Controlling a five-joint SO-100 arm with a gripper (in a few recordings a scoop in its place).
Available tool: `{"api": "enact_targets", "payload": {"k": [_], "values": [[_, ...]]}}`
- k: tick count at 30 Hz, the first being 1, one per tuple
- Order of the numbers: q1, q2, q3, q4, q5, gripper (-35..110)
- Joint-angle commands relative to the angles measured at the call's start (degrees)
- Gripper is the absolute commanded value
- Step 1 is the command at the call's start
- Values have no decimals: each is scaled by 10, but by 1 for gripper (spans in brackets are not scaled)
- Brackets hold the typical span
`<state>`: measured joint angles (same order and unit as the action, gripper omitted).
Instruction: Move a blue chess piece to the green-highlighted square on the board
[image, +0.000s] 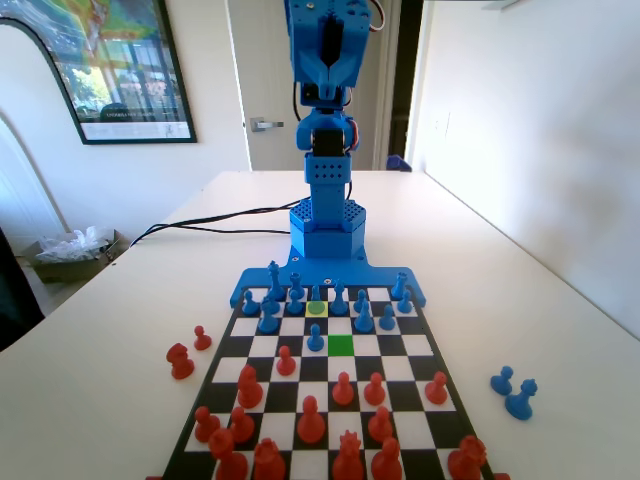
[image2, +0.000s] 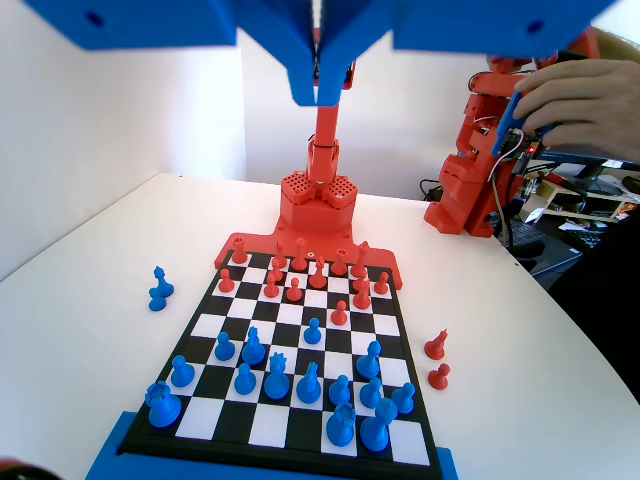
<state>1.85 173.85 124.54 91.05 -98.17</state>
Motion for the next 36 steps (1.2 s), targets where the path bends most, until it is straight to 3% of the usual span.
{"api": "enact_targets", "payload": {"k": [1, 21, 36], "values": [[3, 12, 5, -9, -5, 1], [3, 4, 1, -7, 10, 1], [23, -203, -153, 23, 95, 1]]}}
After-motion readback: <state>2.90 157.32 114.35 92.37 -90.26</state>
